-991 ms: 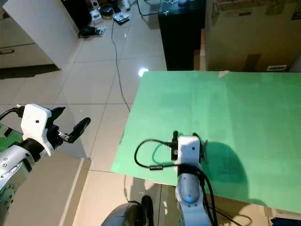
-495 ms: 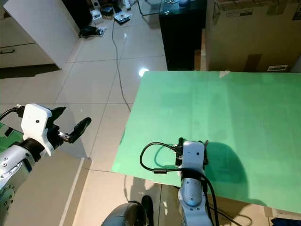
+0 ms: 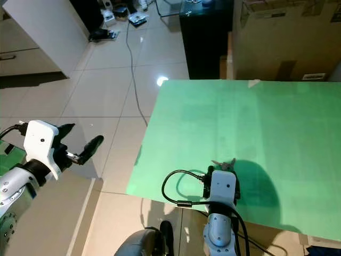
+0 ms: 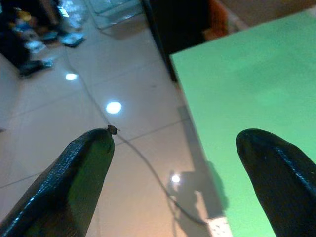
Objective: Hang keys on a hook
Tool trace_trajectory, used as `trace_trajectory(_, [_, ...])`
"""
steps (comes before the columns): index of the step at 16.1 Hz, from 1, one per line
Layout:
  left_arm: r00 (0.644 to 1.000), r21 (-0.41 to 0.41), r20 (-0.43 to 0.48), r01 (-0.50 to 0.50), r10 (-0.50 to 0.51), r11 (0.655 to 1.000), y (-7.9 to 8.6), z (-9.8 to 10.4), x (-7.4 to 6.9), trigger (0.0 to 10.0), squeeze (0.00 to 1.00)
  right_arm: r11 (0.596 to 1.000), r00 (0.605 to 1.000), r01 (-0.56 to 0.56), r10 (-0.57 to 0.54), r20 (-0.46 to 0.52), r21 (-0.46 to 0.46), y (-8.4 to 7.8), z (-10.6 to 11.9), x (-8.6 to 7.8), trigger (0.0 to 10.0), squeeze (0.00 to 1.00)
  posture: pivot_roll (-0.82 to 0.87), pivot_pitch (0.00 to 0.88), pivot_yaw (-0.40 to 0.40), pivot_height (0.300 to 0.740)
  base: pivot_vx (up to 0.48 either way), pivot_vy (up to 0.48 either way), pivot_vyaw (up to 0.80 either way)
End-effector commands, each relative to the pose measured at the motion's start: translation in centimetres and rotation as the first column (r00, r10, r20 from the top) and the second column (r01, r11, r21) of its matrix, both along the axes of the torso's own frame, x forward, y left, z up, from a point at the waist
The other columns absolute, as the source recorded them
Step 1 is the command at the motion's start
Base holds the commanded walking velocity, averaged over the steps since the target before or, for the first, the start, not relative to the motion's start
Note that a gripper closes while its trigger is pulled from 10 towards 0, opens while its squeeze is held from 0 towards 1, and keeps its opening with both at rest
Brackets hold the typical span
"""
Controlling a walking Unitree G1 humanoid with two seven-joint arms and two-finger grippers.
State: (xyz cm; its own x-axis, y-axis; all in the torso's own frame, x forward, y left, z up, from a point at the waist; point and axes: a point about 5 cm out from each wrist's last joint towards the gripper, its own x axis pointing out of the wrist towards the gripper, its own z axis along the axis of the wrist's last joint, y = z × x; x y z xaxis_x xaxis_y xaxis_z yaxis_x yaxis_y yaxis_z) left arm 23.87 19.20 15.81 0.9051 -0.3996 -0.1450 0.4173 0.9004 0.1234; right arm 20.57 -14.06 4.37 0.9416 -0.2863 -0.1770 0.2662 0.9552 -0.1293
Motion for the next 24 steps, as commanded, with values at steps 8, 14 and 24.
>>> trace_trajectory(8, [0.957, 0.106, -0.100, 0.281, -0.271, 0.954, -0.3, -2.8, -0.8, 10.0, 0.00, 0.996, 0.999, 0.043, -0.043, -0.010, 0.077, 1.3, -0.3, -0.3, 10.0, 0.00, 0.18, 0.254, 0.293, 0.740, 0.000, 0.000, 0.00])
trace_trajectory(14, [0.959, 0.106, -0.105, 0.273, -0.262, 0.956, 0.8, -3.4, -1.2, 10.0, 0.00, 0.992, 0.995, 0.100, -0.099, -0.025, 0.081, -1.1, -0.9, 0.7, 10.0, 0.00, 0.20, 0.260, 0.310, 0.740, 0.000, 0.000, 0.00])
trace_trajectory(24, [0.965, 0.096, -0.110, 0.251, -0.240, 0.963, 1.1, -3.5, -2.1, 10.0, 0.00, 0.997, 0.998, 0.042, -0.040, -0.041, 0.069, -1.3, -1.4, 1.8, 0.0, 0.00, 0.20, 0.260, 0.299, 0.740, 0.000, 0.000, 0.00])
